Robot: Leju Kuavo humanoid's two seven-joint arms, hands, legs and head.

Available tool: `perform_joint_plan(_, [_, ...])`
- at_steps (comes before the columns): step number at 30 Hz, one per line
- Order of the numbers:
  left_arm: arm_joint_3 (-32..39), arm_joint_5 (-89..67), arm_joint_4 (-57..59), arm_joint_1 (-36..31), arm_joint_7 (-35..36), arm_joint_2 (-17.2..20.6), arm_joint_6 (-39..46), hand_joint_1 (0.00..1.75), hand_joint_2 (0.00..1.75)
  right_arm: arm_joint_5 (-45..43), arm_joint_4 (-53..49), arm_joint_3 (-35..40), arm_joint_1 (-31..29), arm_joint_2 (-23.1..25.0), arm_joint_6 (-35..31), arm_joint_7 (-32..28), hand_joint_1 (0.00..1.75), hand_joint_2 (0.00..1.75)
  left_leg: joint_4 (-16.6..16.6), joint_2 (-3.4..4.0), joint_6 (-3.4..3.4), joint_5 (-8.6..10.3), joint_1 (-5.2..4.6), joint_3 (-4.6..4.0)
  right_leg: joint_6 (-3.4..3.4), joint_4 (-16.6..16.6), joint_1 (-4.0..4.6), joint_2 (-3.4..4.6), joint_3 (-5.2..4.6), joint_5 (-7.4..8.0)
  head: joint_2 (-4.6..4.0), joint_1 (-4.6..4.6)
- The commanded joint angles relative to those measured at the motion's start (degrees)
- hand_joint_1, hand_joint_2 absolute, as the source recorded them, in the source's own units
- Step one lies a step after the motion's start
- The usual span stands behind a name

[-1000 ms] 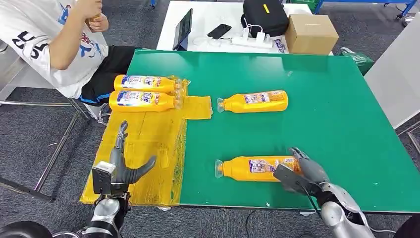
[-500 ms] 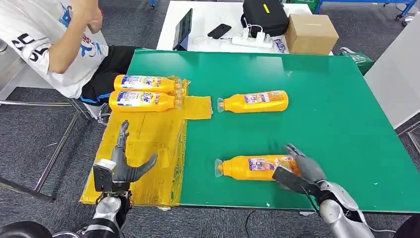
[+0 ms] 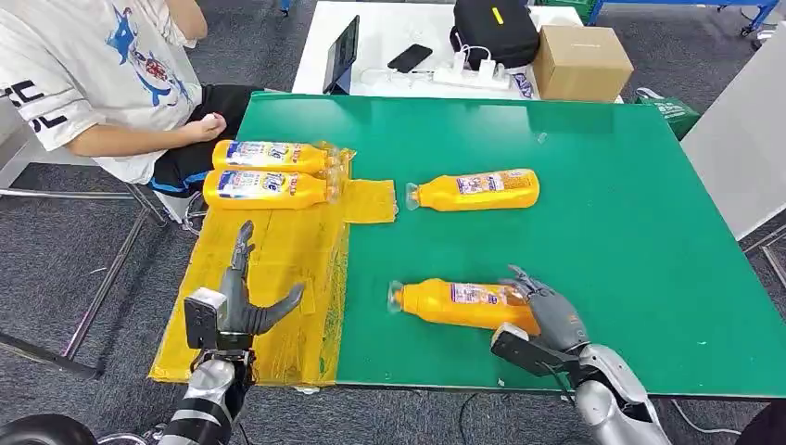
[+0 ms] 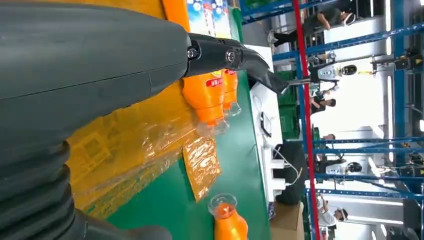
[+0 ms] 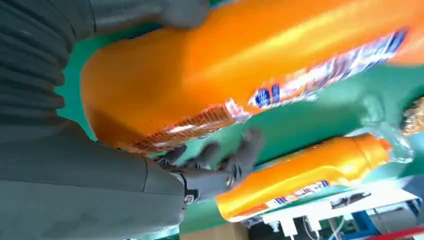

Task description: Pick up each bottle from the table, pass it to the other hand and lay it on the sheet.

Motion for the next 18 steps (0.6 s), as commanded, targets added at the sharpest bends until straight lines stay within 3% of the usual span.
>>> perform_joint_plan(1, [-0.63,0.48,5.68,-2.79,0.48,0.1,-0.56,0.0,1.75,0.17,5.27,-1.55,0.02,3.08,0.02,-0.37,1.75,1.75,-0.06,-0.08,-0.03,-0.01,0.04,0.17,-0.06,-0.09,0.05,-0.12,0.22,-0.03,0.0,0.0])
perform_joint_plan(6, [-0.81,0.51,6.62,-3.01,0.55,0.22,-1.04,0.0,1.75,0.57,5.41,-0.79,0.69,2.2,2.28,0.4,1.69,1.75,-0.07,-0.05,-0.03,-0.04,0.05,0.27,-0.08,-0.11,0.06,-0.12,0.31,-0.04,0.0,0.0])
perform_joint_plan(7, [-0.83,0.56,7.09,-3.13,0.73,0.28,-1.23,0.0,1.75,0.89,5.5,-0.31,0.72,1.72,2.94,0.96,1.61,1.75,-0.05,-0.04,-0.03,-0.03,0.05,0.26,-0.06,-0.1,0.06,-0.11,0.29,-0.03,0.0,0.0])
perform_joint_plan(10, [-0.77,0.7,7.83,-3.22,0.86,0.33,-1.51,0.0,1.75,1.41,6.03,0.73,1.21,0.58,4.23,1.91,1.61,1.75,-0.1,-0.15,-0.04,-0.02,0.06,0.48,-0.1,-0.17,0.08,-0.27,0.54,-0.07,0.0,-0.02])
perform_joint_plan(11, [-0.8,0.76,8.15,-3.29,0.9,0.37,-1.73,0.0,1.75,1.7,5.92,1.68,1.46,-0.3,4.93,2.43,1.73,1.75,-0.09,-0.19,-0.04,-0.01,0.07,0.47,-0.09,-0.18,0.09,-0.28,0.52,-0.07,0.0,0.0])
perform_joint_plan(13, [-1.01,0.6,9.03,-3.52,1.58,0.5,-2.22,0.0,1.75,1.49,5.75,1.8,1.84,-0.35,4.89,2.65,1.68,1.75,-0.11,-0.23,-0.04,-0.03,0.08,0.6,-0.1,-0.21,0.11,-0.31,0.7,-0.09,0.0,0.02])
perform_joint_plan(14, [-1.02,0.45,9.16,-3.51,1.75,0.5,-2.05,0.0,1.75,1.36,5.66,1.6,1.9,0.05,4.44,3.05,1.45,1.75,-0.07,-0.12,-0.04,-0.04,0.06,0.55,-0.09,-0.14,0.08,-0.18,0.6,-0.07,0.0,-0.02])
perform_joint_plan(15, [-0.96,0.47,9.24,-3.5,1.77,0.48,-2.05,0.0,1.75,1.55,5.71,1.65,1.84,0.2,4.36,3.51,0.8,1.75,-0.09,-0.16,-0.05,-0.04,0.09,0.61,-0.1,-0.19,0.11,-0.23,0.68,-0.07,0.0,-0.02])
perform_joint_plan(16, [-0.89,0.45,9.28,-3.52,1.86,0.46,-1.93,0.0,1.75,1.85,5.81,1.64,1.75,0.41,4.11,4.17,0.03,1.75,-0.08,-0.16,-0.04,-0.03,0.07,0.6,-0.09,-0.16,0.09,-0.22,0.65,-0.07,0.0,0.04])
perform_joint_plan(18, [-0.9,0.41,9.06,-3.44,1.99,0.44,-1.93,0.0,1.75,2.56,6.19,1.77,1.54,0.83,3.66,5.31,0.0,1.75,-0.06,-0.1,-0.04,-0.03,0.06,0.59,-0.08,-0.14,0.07,-0.14,0.62,-0.05,0.0,0.02])
